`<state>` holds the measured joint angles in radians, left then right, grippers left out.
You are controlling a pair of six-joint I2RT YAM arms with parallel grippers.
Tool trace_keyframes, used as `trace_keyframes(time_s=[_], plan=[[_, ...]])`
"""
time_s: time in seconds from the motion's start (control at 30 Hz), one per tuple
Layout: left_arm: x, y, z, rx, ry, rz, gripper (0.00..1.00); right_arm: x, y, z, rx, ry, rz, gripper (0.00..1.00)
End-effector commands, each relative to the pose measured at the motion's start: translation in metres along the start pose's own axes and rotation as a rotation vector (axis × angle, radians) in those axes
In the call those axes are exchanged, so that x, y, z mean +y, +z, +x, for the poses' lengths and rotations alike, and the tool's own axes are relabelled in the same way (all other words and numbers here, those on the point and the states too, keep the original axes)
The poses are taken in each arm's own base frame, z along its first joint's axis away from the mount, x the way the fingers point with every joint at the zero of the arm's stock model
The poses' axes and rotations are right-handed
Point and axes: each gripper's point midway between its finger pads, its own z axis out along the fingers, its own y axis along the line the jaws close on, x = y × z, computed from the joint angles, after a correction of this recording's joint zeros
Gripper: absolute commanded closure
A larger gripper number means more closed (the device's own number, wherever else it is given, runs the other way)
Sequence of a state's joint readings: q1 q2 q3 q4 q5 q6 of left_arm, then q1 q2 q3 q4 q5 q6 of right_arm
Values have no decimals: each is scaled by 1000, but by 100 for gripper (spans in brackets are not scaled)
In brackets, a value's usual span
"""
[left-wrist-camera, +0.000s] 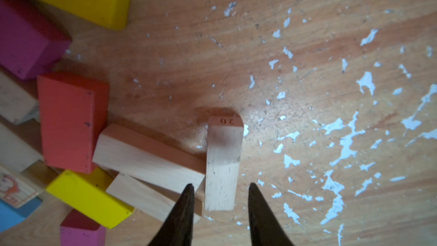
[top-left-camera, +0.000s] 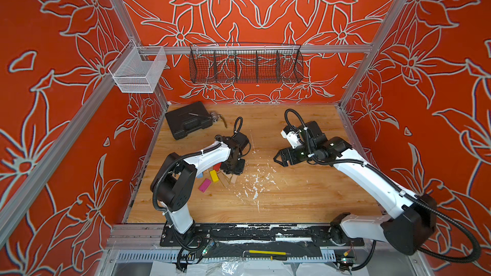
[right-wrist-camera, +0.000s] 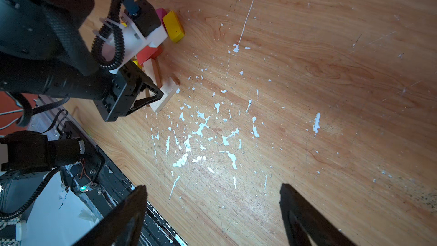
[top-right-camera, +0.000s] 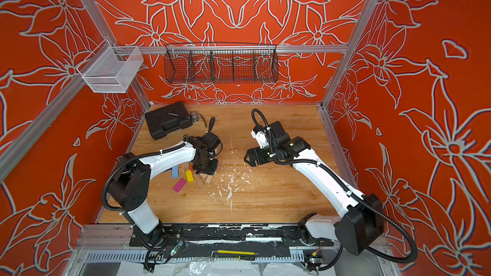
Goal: Assemble the letter k with building blocks
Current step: Pick up the building block from the center of the board.
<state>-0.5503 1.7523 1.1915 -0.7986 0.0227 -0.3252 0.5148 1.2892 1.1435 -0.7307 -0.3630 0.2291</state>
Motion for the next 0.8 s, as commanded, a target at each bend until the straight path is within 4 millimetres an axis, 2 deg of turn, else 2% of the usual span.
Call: trace_keyframes(time_s=[0.0,0.3,0.77], plan=[[-2,4,-9,-11,27,-14,64,-4,1,5,27,7,35,11],[-2,19,-7,25,24,-22,66,-5,0,5,27,6,42,10],[-4,33,-5,48,-23,-15,75,-1,-6,2,18,8,42,10]])
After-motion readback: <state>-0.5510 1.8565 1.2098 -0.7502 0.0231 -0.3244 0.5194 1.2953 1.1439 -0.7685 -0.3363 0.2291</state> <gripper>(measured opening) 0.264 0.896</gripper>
